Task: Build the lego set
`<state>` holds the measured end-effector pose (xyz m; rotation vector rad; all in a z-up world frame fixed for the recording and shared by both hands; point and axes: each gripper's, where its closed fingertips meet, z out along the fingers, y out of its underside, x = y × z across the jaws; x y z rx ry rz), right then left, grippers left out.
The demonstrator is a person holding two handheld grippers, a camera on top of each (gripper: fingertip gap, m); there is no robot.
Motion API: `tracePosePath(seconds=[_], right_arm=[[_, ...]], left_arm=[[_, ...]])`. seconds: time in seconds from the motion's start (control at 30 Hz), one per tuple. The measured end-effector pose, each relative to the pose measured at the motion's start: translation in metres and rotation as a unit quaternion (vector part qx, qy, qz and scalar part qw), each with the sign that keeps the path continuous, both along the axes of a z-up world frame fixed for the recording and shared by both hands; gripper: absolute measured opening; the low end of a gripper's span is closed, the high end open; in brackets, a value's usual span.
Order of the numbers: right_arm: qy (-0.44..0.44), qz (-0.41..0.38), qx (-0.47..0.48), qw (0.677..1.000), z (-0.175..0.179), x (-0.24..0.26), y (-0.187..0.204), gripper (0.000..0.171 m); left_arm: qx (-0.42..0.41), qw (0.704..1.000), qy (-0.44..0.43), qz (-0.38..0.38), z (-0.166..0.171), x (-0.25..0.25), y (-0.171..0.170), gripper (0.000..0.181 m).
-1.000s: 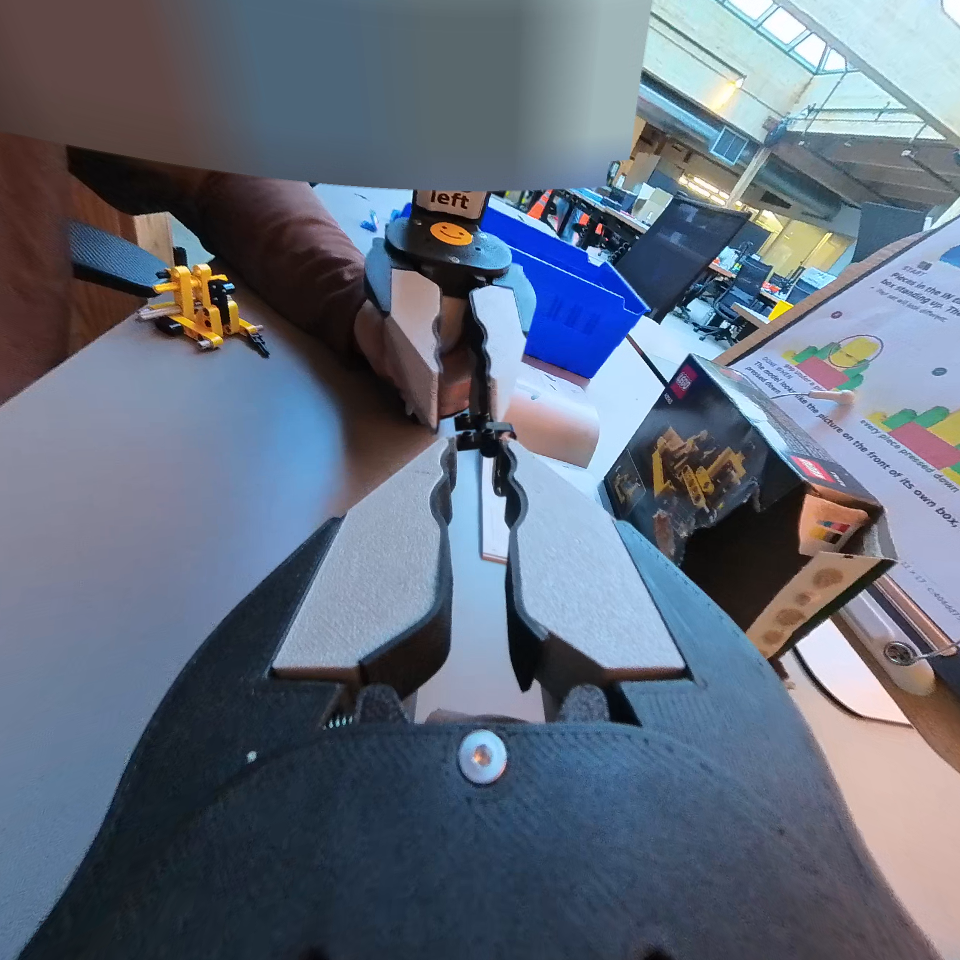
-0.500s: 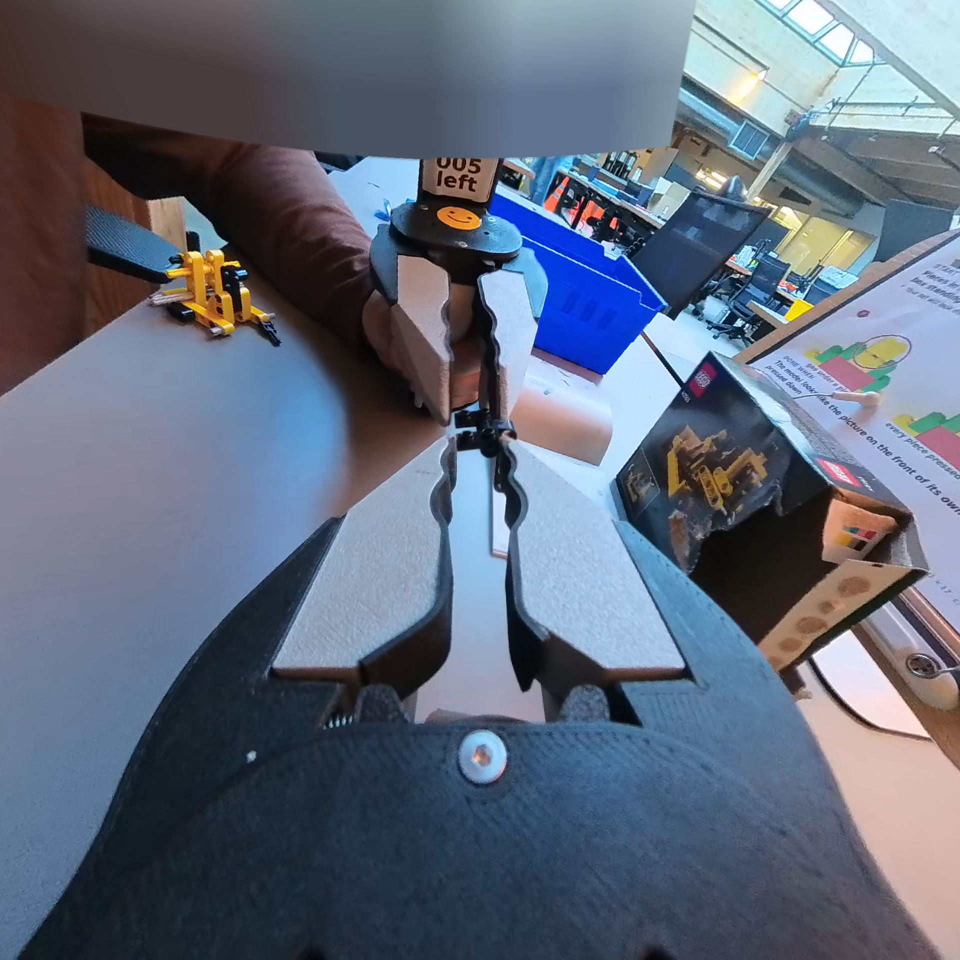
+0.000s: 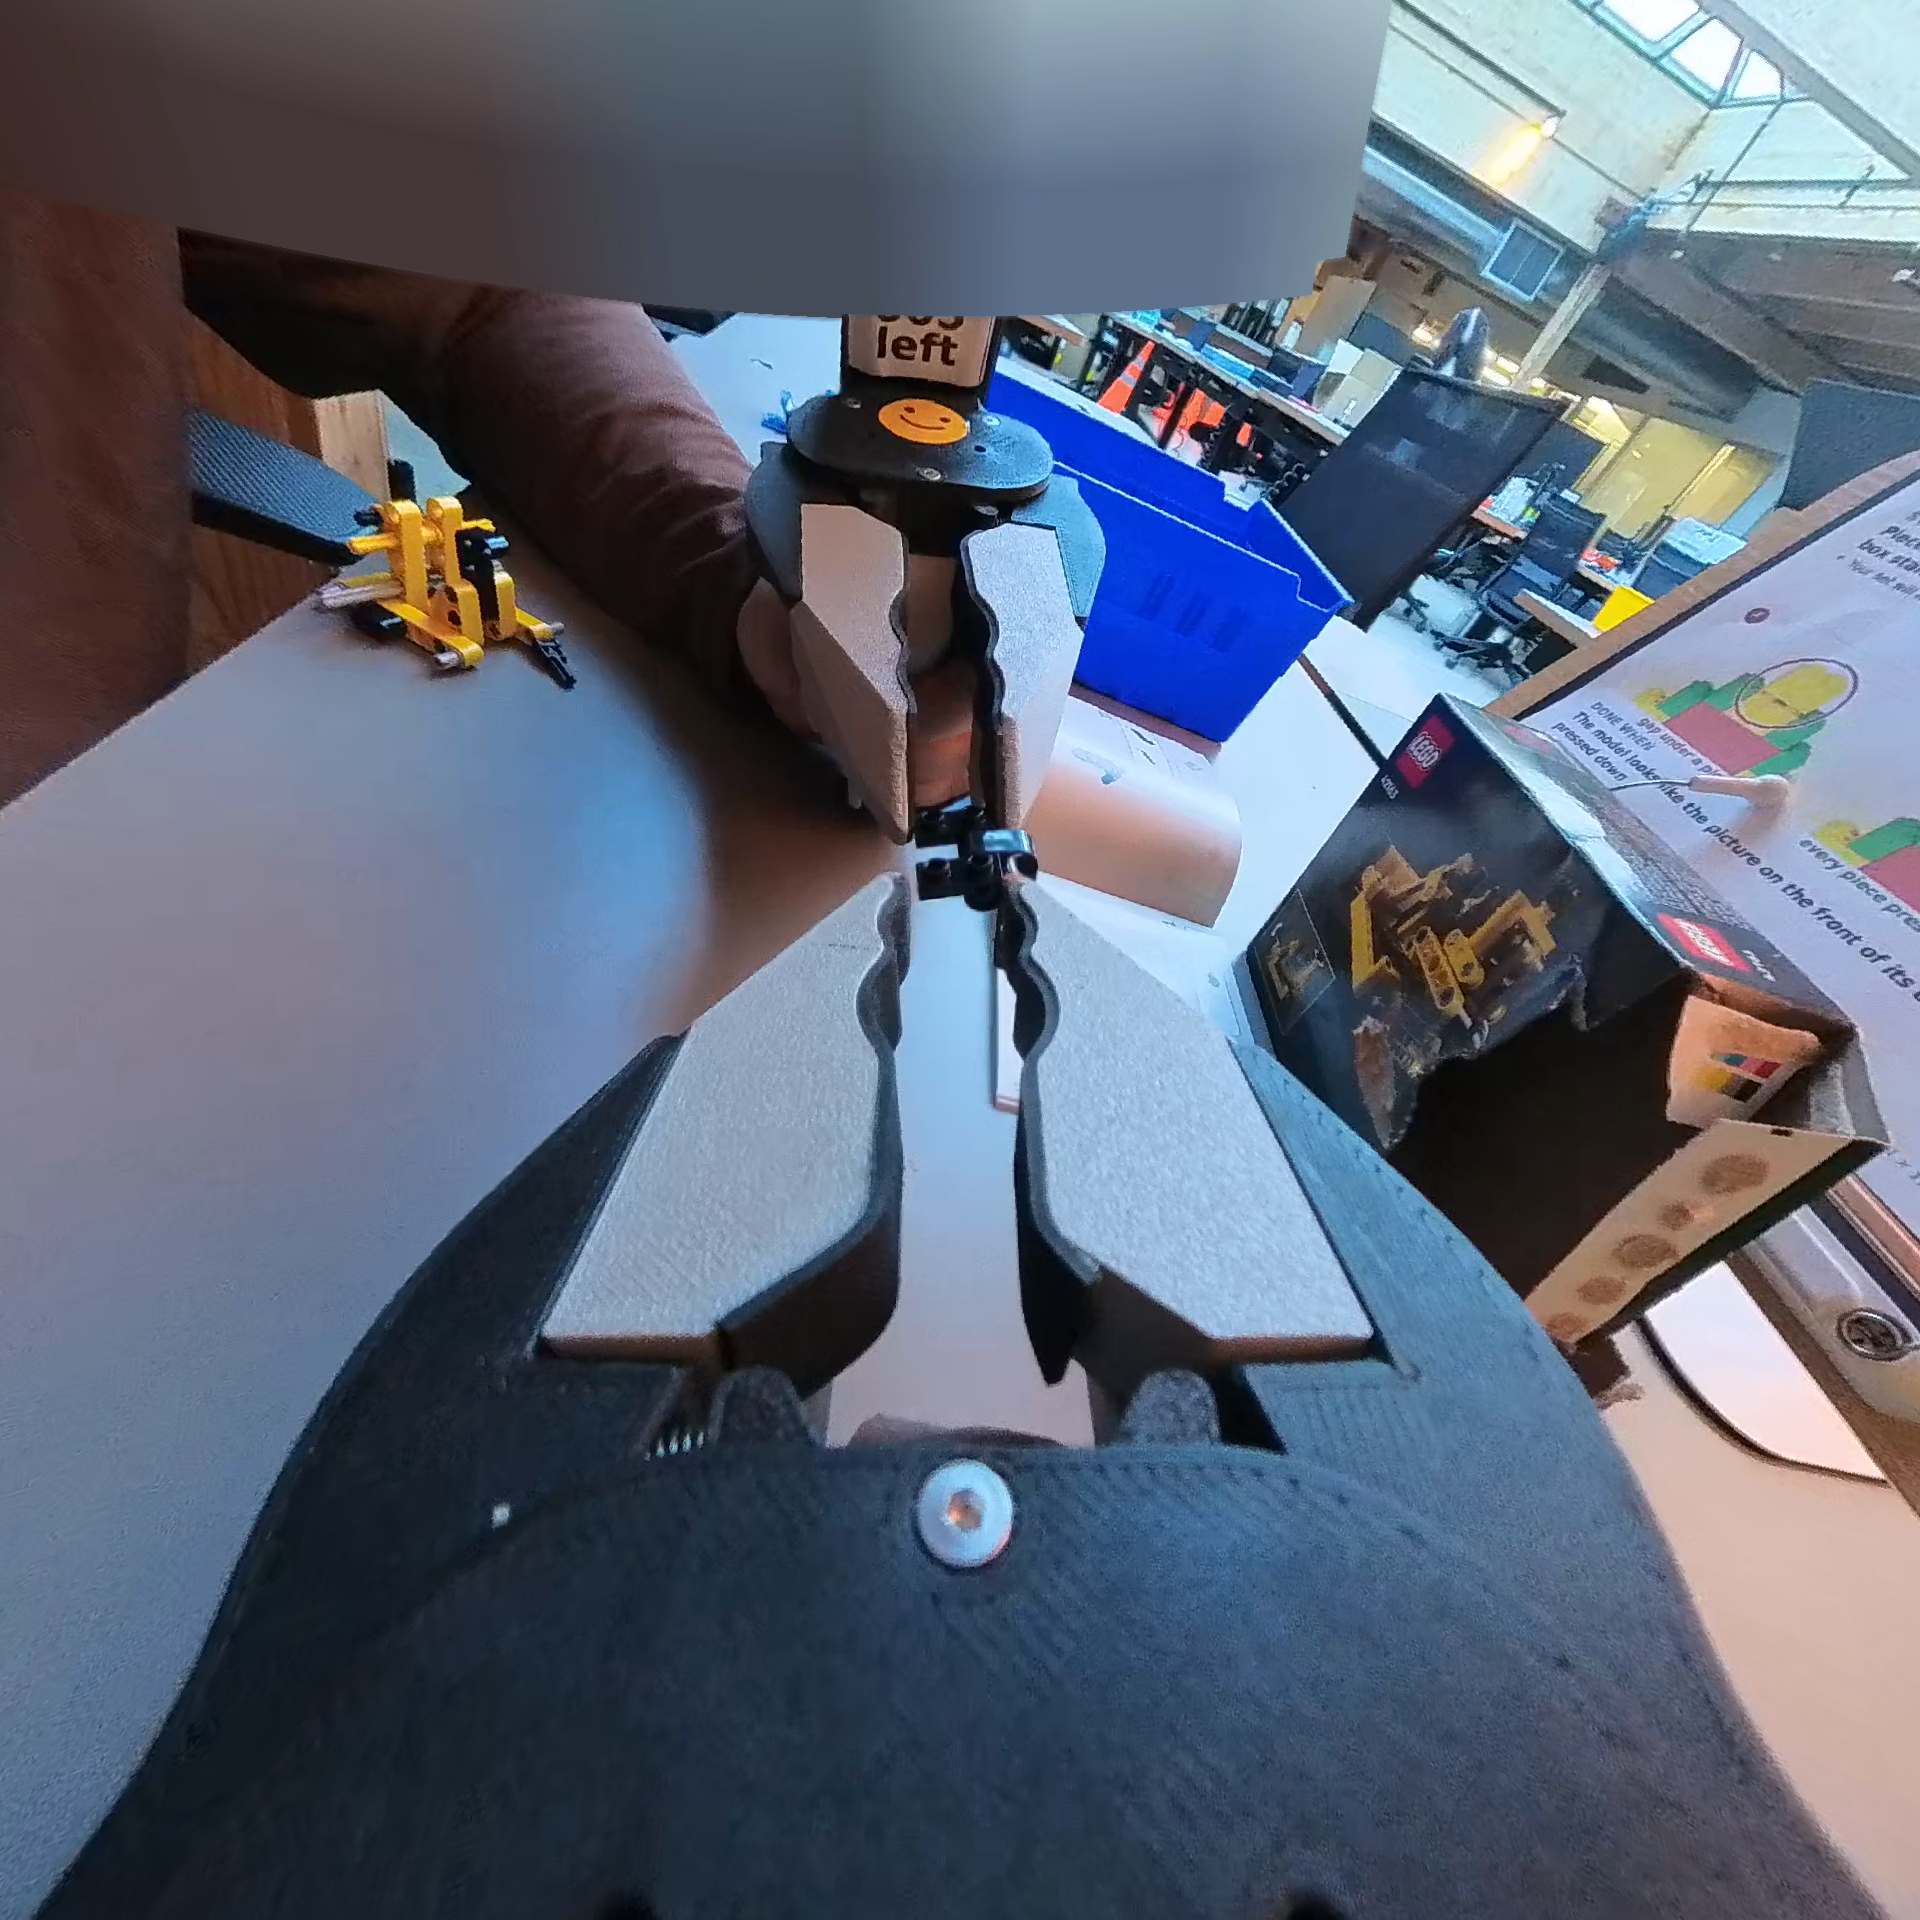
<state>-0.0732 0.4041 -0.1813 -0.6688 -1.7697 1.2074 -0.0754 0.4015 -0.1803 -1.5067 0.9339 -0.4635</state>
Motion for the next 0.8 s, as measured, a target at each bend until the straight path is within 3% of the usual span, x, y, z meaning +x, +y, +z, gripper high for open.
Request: tracePosePath(seconds=[0.4, 0.8], right_arm=[[-0.005, 0.011, -0.004, 1.000, 0.000, 0.003, -0.003, 0.013], [-0.066, -0.020, 0.030, 0.997, -0.023, -0.005, 0.004, 0.012]], left_arm=[[-0.001, 1.000, 0.004, -0.015, -0.003, 0.003, -0.003, 0.014], [-0.027, 0.999, 0.040, -0.003, -0.016, -0.003, 0.003, 0.013]])
